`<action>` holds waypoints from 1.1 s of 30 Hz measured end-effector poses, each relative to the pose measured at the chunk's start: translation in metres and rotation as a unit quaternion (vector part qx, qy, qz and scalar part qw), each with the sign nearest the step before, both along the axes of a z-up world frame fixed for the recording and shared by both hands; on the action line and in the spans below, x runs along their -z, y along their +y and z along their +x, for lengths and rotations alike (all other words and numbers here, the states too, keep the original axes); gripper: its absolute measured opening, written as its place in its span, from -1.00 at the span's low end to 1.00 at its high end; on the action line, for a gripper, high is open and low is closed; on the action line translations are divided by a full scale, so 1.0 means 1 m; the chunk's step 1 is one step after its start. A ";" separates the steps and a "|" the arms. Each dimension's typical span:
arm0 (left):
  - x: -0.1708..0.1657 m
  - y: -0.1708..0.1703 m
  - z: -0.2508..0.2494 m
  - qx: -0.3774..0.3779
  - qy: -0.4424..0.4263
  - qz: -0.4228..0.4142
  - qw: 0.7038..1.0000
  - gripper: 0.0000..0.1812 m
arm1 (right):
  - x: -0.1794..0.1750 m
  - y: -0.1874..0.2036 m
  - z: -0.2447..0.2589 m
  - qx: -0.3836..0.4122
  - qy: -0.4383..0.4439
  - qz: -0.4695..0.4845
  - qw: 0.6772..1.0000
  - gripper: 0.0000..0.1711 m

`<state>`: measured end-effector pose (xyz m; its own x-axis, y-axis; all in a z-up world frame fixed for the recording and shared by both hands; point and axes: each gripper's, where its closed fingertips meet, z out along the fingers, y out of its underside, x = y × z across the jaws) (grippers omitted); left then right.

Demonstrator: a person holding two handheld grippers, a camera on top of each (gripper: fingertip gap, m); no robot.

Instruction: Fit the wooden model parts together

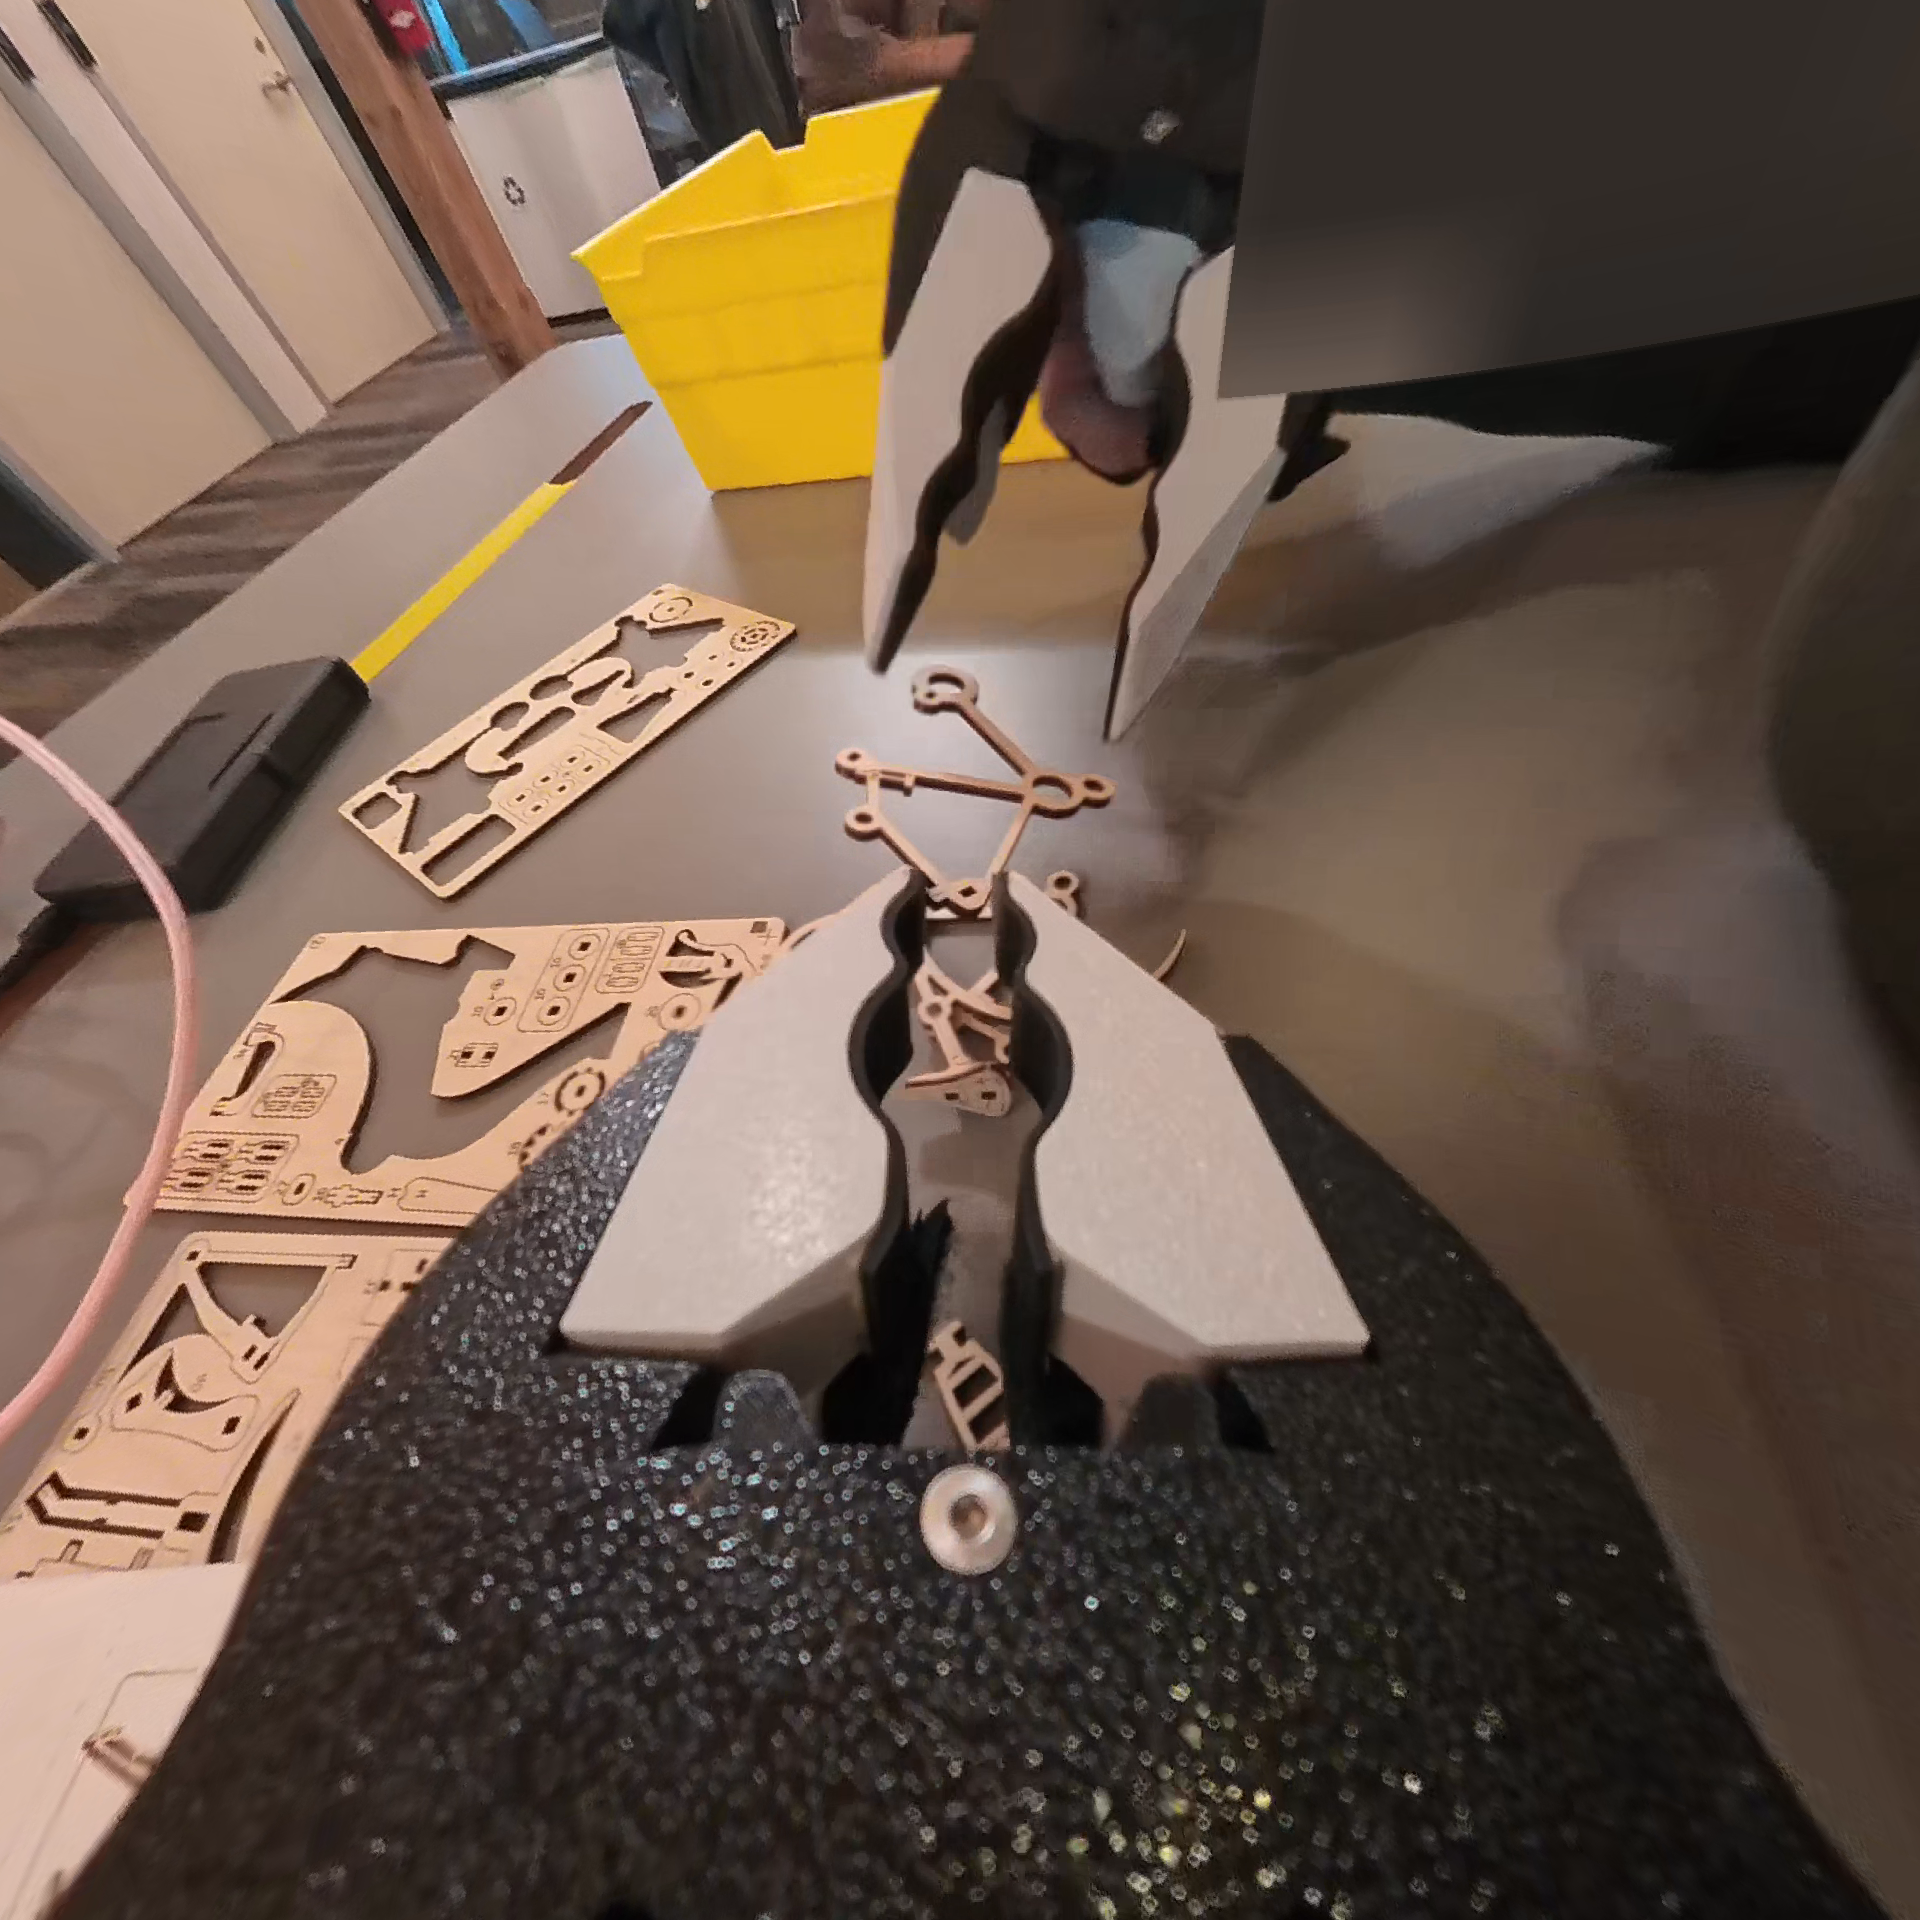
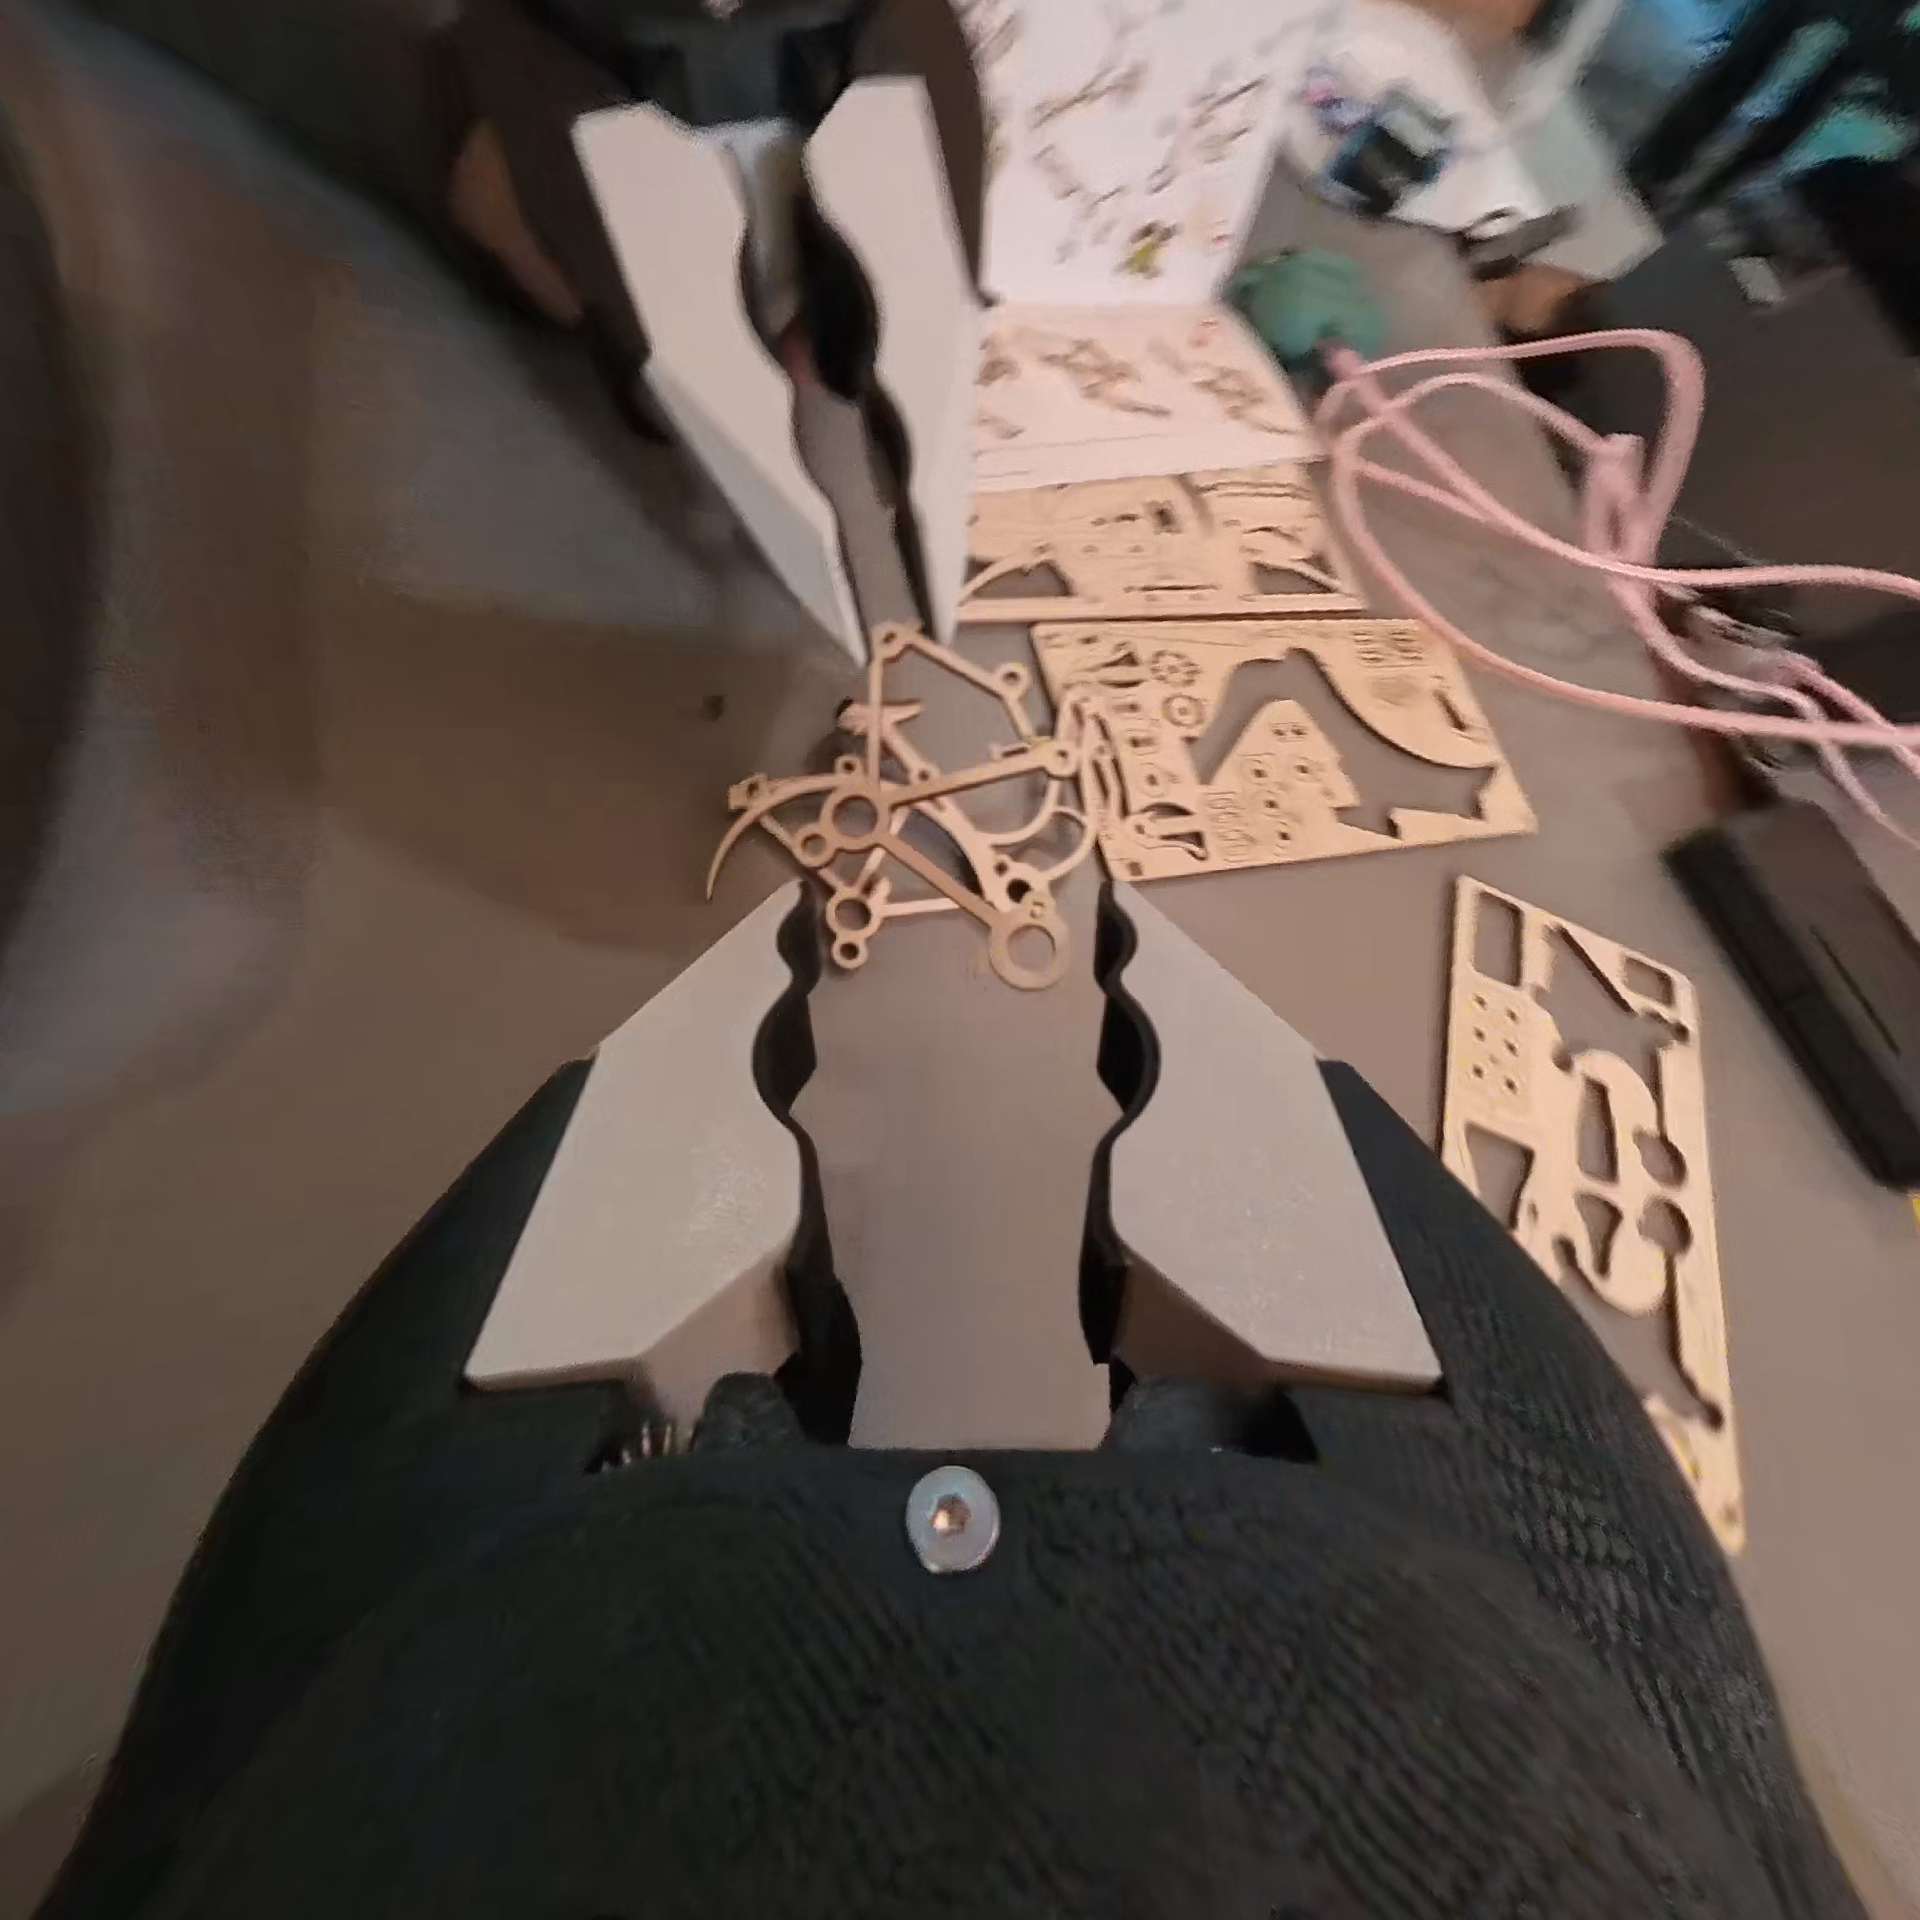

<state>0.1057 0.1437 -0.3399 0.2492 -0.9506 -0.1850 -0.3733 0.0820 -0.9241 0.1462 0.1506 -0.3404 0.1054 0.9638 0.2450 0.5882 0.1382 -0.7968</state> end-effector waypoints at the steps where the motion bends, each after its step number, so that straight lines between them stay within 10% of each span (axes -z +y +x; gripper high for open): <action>1: -0.001 0.001 -0.001 -0.003 -0.002 0.005 1.000 -0.90 | -0.007 0.001 0.002 0.032 0.030 -0.003 0.999 -0.38; 6: -0.013 0.006 -0.008 -0.021 -0.028 0.033 0.999 -0.90 | -0.033 0.023 0.021 0.218 0.235 -0.137 0.937 -0.49; 15: -0.023 0.004 -0.013 -0.030 -0.057 0.052 0.997 -0.90 | -0.038 0.017 -0.003 0.168 0.391 -0.409 0.807 -0.80; 33: 0.000 -0.006 -0.008 0.006 -0.010 0.016 1.000 -0.90 | -0.009 0.021 0.001 0.151 0.343 -0.520 0.767 -1.00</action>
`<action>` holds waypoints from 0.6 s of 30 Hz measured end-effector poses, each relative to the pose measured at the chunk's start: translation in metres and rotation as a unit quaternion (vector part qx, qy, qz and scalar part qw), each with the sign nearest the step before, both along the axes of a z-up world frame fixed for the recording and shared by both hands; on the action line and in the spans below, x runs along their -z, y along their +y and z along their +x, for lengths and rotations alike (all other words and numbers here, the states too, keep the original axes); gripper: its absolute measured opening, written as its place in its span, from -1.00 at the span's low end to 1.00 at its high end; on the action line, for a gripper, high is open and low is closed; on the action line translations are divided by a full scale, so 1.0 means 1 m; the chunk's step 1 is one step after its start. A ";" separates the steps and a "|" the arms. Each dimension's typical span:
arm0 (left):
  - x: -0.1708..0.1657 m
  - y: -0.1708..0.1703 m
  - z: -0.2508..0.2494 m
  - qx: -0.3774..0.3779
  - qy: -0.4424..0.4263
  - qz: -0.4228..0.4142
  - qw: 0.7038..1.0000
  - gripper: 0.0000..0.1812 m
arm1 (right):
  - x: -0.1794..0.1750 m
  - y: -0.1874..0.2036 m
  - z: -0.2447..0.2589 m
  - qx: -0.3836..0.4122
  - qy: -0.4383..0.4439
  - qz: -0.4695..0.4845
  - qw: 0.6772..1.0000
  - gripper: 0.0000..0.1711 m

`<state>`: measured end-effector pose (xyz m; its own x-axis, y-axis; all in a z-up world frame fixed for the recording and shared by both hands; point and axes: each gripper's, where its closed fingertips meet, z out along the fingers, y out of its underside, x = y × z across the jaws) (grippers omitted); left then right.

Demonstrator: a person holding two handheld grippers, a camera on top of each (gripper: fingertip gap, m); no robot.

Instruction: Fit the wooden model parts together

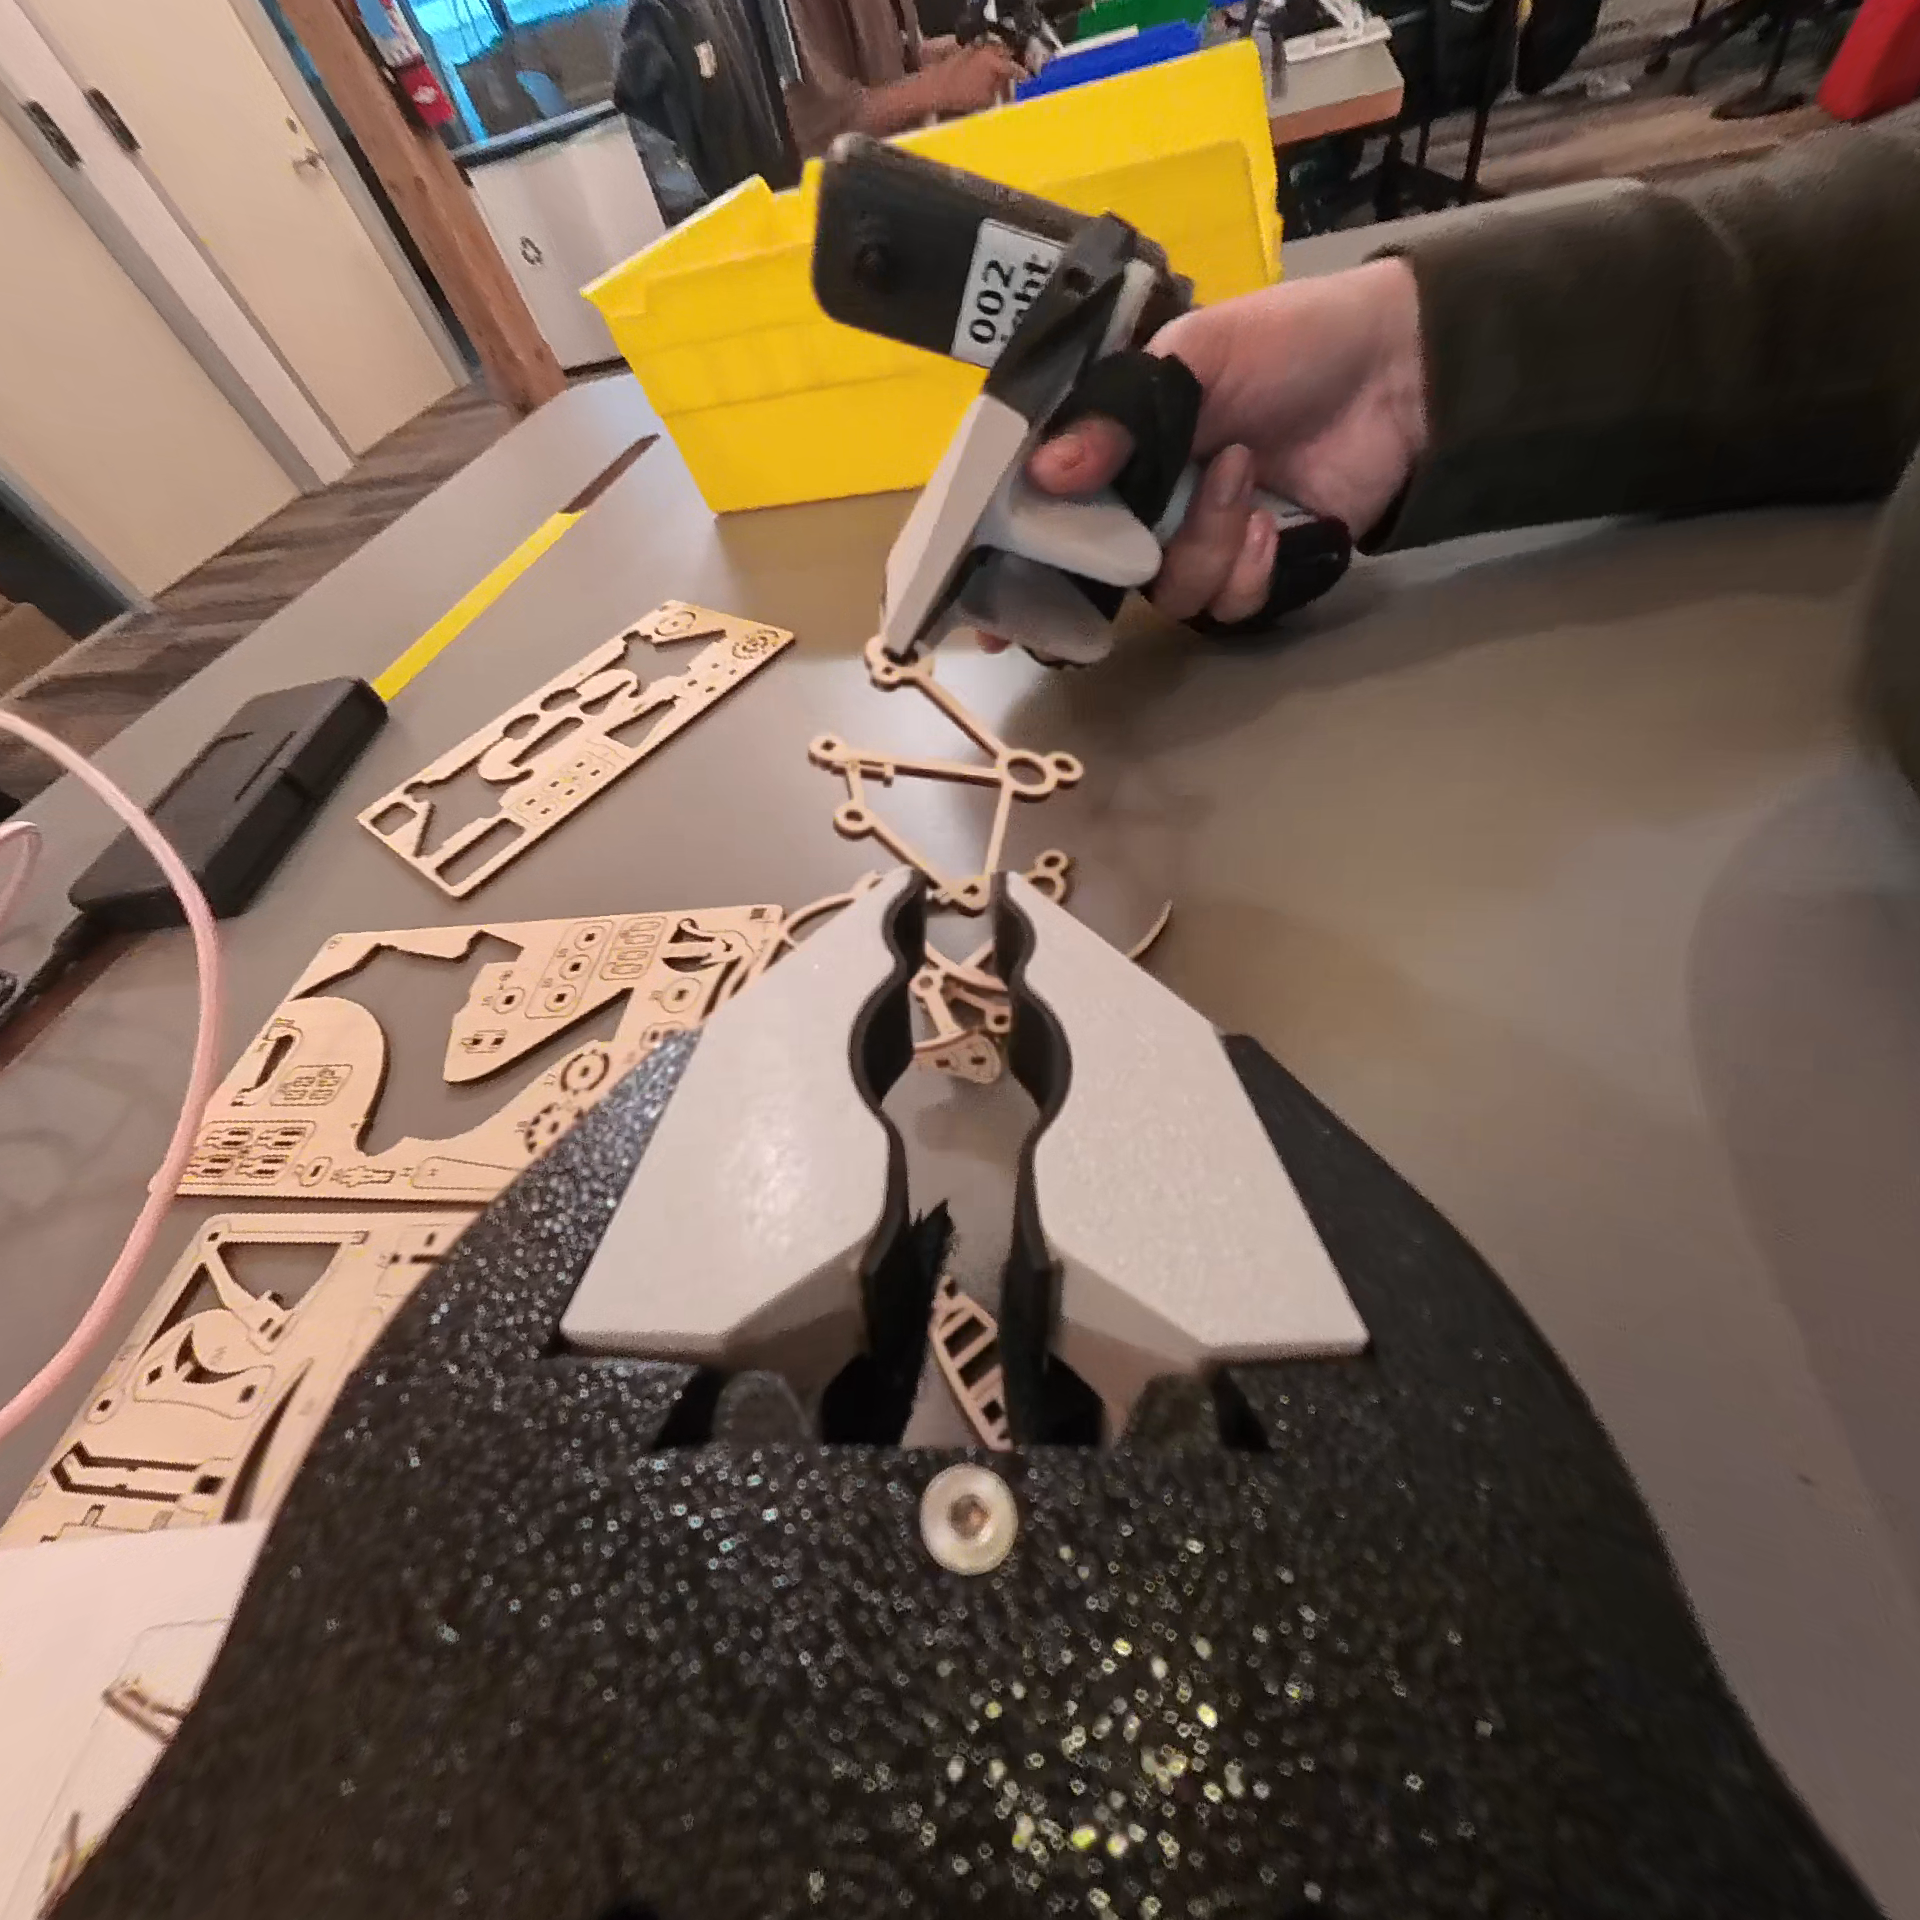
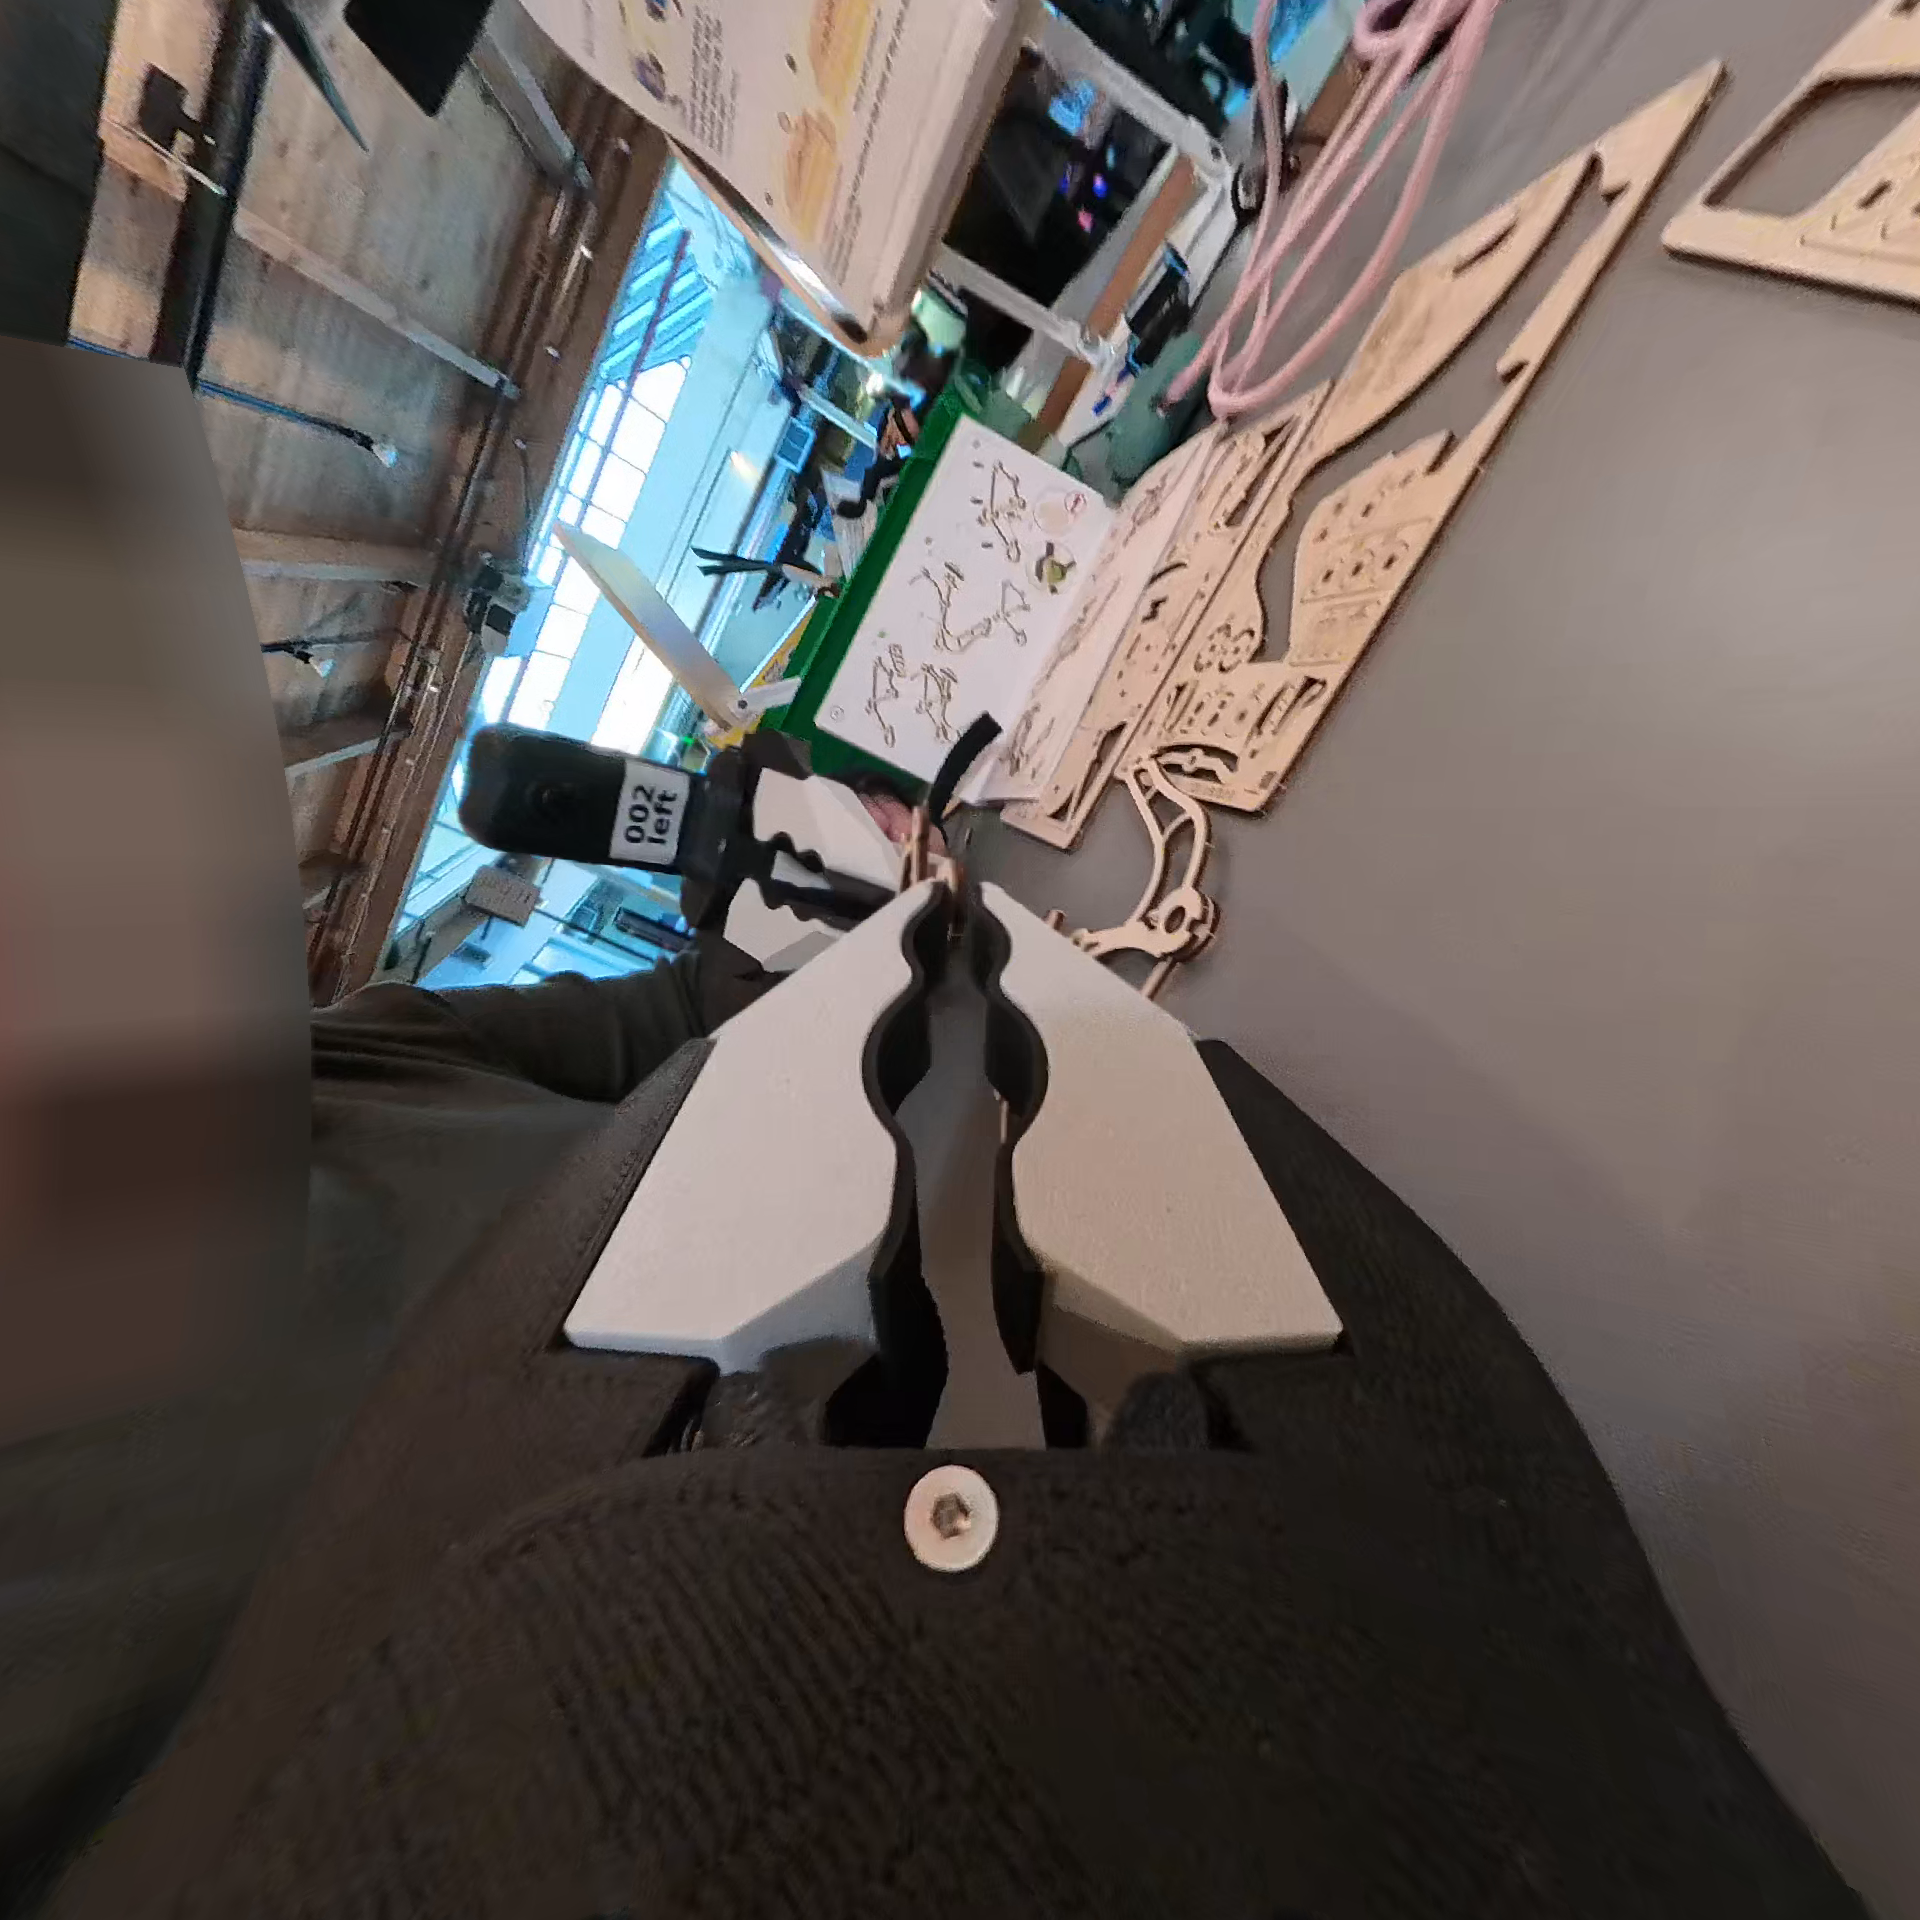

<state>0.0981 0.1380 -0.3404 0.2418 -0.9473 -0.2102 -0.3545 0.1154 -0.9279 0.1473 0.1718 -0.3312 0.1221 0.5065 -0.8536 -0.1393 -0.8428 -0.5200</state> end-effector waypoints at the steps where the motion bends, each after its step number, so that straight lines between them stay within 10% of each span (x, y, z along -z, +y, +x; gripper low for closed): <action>1: 0.002 -0.002 0.000 0.004 0.005 -0.002 1.000 -0.90 | 0.004 0.001 -0.001 -0.008 -0.006 -0.009 1.000 -0.99; 18: 0.020 -0.023 0.001 0.052 0.061 -0.027 0.996 -0.93 | 0.023 0.012 -0.012 -0.146 -0.057 -0.057 0.986 -0.99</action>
<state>0.0995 0.1155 -0.3600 0.1183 -0.9765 -0.1801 -0.4535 0.1083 -0.8847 0.1350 0.1834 -0.3543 0.0834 0.4358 -0.8961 0.1728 -0.8920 -0.4177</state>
